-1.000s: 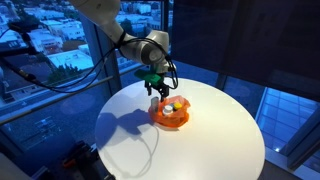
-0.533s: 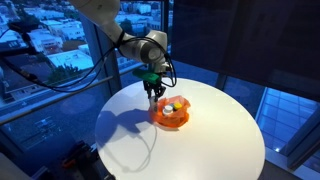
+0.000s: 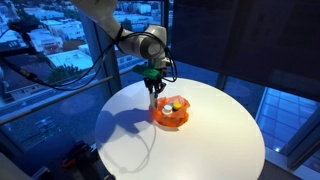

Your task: Remove the roll on stick from the plastic bag and put it on the table

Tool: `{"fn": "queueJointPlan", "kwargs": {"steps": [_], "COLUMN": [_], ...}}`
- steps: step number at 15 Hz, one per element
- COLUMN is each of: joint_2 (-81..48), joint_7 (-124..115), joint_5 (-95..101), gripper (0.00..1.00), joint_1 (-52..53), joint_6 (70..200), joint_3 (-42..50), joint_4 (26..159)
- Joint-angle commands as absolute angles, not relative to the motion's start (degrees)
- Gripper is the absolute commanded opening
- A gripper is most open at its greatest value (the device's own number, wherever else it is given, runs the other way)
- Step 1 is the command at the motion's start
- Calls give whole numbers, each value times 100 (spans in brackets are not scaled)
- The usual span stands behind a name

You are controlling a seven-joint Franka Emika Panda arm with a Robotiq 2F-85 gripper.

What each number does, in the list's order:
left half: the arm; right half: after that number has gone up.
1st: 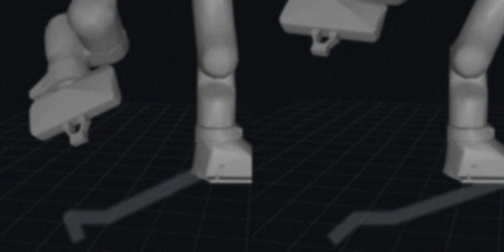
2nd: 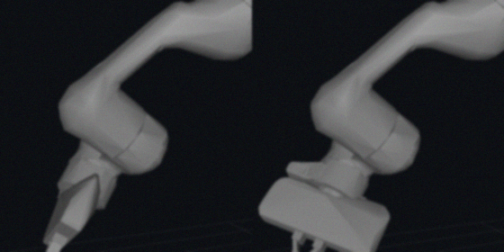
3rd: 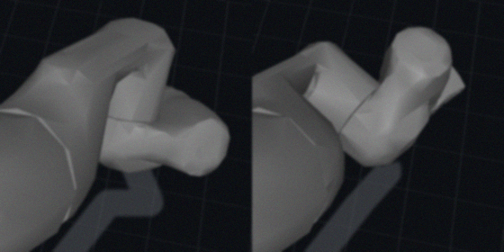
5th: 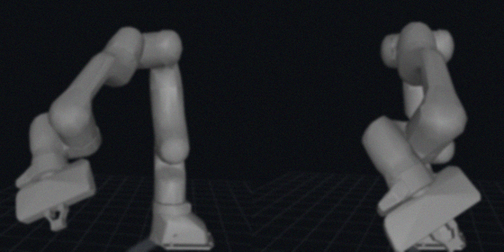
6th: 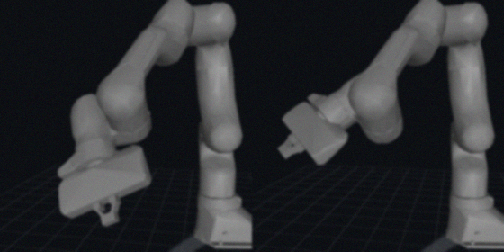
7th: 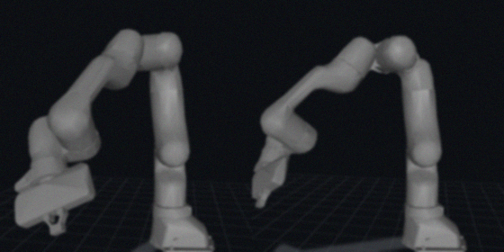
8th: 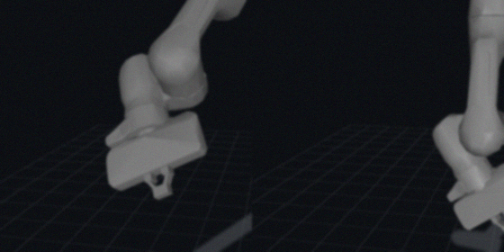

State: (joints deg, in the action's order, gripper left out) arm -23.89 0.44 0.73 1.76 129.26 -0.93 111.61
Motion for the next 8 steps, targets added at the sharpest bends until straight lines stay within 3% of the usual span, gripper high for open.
{"fn": "queueJointPlan", "kwargs": {"steps": [1, 8], "joint_2": [-1947, -1370], "joint_7": [-75, 282], "joint_5": [158, -84], "gripper": [11, 10], "joint_1": [256, 333], "joint_6": [12666, 12457], "joint_3": [-103, -397], "joint_4": [11251, 11386]}}
